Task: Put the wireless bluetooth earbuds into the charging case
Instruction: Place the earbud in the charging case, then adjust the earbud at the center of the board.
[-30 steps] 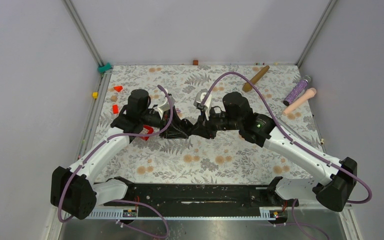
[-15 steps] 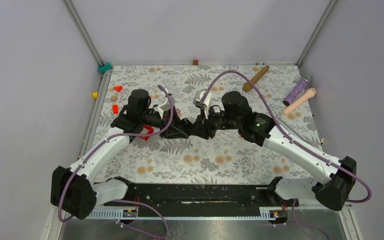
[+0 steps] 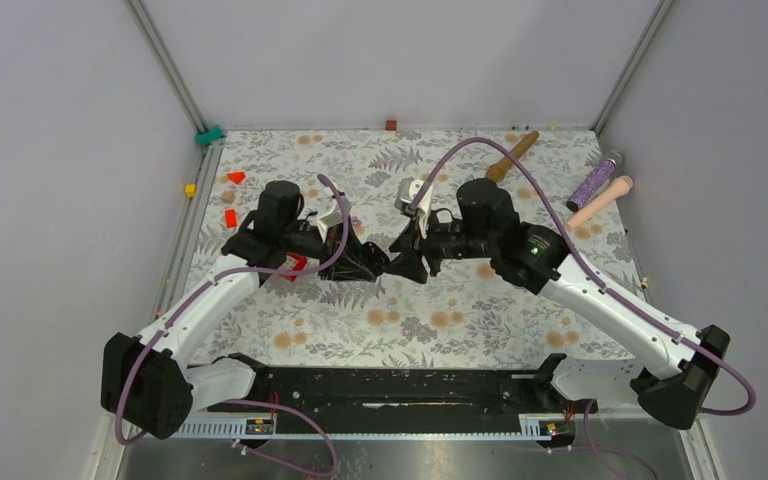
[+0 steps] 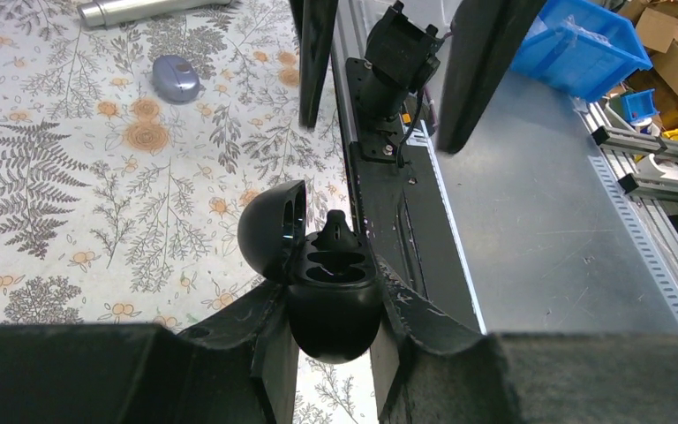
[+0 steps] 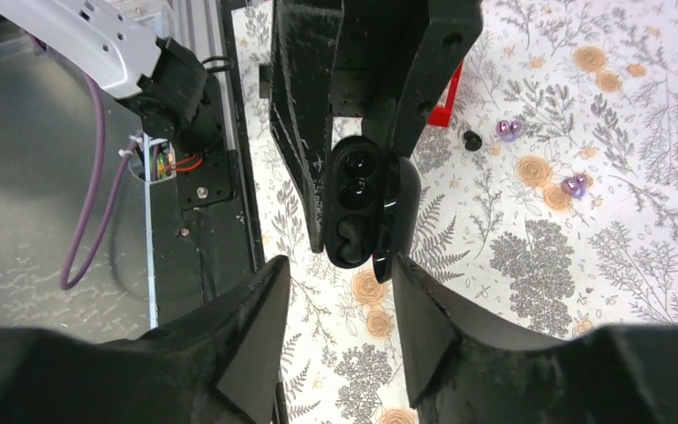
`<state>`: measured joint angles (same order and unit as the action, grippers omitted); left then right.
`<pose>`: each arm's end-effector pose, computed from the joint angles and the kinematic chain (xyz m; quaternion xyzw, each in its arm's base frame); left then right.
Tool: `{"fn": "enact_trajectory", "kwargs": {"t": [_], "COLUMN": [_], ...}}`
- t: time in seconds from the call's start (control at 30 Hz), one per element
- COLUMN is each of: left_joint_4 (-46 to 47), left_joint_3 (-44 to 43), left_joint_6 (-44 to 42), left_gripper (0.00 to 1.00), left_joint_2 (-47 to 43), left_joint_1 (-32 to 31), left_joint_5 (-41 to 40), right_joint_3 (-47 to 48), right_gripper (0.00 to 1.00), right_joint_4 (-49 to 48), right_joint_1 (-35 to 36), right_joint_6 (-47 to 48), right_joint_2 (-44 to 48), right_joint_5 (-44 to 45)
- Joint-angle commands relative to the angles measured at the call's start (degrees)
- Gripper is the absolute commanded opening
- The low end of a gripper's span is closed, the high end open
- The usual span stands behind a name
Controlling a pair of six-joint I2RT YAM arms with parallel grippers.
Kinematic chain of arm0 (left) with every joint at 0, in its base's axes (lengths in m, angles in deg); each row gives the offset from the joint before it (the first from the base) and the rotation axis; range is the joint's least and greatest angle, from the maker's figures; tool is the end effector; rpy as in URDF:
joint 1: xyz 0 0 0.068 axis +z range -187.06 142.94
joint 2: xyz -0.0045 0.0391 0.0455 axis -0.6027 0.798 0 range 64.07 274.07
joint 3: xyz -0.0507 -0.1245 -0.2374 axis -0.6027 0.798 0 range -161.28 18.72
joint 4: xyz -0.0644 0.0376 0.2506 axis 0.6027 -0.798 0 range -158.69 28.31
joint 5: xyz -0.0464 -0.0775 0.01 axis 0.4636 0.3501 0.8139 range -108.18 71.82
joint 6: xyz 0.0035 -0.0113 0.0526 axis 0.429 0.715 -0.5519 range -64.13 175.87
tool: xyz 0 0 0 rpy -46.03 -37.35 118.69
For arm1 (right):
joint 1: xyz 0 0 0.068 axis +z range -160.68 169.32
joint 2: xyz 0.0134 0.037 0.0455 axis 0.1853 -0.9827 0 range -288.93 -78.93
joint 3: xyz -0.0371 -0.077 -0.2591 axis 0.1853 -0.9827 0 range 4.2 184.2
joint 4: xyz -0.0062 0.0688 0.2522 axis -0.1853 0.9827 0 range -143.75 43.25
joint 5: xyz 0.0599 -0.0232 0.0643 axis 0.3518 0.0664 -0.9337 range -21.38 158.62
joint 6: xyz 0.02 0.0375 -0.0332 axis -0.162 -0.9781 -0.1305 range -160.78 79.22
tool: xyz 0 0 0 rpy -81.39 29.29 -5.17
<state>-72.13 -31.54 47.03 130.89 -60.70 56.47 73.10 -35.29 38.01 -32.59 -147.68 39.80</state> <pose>0.2083 -0.1286 0.3060 0.4938 0.5624 -0.5661 0.3455 0.1648 0.2134 0.3872 -0.5020 0.6210 0.3855 0.4623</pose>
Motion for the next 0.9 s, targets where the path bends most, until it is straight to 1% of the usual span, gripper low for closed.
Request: {"fn": "enact_trajectory", "kwargs": {"t": [0.0, 0.07, 0.17, 0.2, 0.27, 0.33, 0.47, 0.57, 0.7, 0.8, 0.87], "left_joint_4": [-5.76, -7.76, -8.52, -8.74, -9.74, -12.76, -20.51, -24.96, -30.23, -31.40, -35.26], "left_joint_3": [-3.57, -4.23, -4.57, -4.70, -5.07, -5.91, -8.77, -10.40, -11.83, -11.90, -13.03], "left_joint_6": [-6.66, -8.87, -9.18, -9.24, -9.91, -12.39, -19.36, -23.15, -27.98, -28.90, -32.29], "left_gripper": [0.00, 0.00, 0.00, 0.00, 0.00, 0.00, 0.00, 0.00, 0.00, 0.00, 0.00], "left_joint_2": [-2.04, -2.43, -3.41, -3.76, -4.52, -5.42, -7.43, -9.00, -11.73, -14.16, -14.56], "left_joint_1": [0.11, 0.80, 2.67, 3.25, 4.37, 5.49, 7.65, 9.89, 14.03, 17.44, 18.72], "left_joint_5": [0.28, 0.06, 0.82, 0.98, 1.32, 1.40, 1.19, 1.37, 2.15, 3.13, 3.24], "right_joint_3": [4.55, 4.89, 4.72, 4.52, 4.73, 6.14, 11.29, 15.83, 23.31, 29.69, 33.33], "right_gripper": [0.60, 0.73, 0.96, 0.99, 1.00, 0.99, 0.99, 0.97, 0.91, 0.88, 0.88], "right_joint_4": [1.73, 1.76, 1.19, 0.69, -0.23, -0.31, 1.20, 2.55, 4.61, 5.69, 6.17], "right_joint_1": [-1.04, -1.75, -2.58, -2.81, -3.49, -4.48, -5.81, -5.85, -5.81, -5.75, -5.75], "right_joint_6": [1.12, 0.96, 1.13, 1.09, 0.33, -0.87, -2.80, -3.50, -6.12, -9.45, -12.77], "right_joint_2": [3.20, 3.95, 3.81, 3.32, 1.56, -1.51, -10.20, -17.47, -28.25, -36.09, -41.04], "right_joint_5": [-0.23, 1.81, 6.99, 8.80, 12.23, 14.40, 15.24, 14.28, 11.87, 6.95, 3.12]}}
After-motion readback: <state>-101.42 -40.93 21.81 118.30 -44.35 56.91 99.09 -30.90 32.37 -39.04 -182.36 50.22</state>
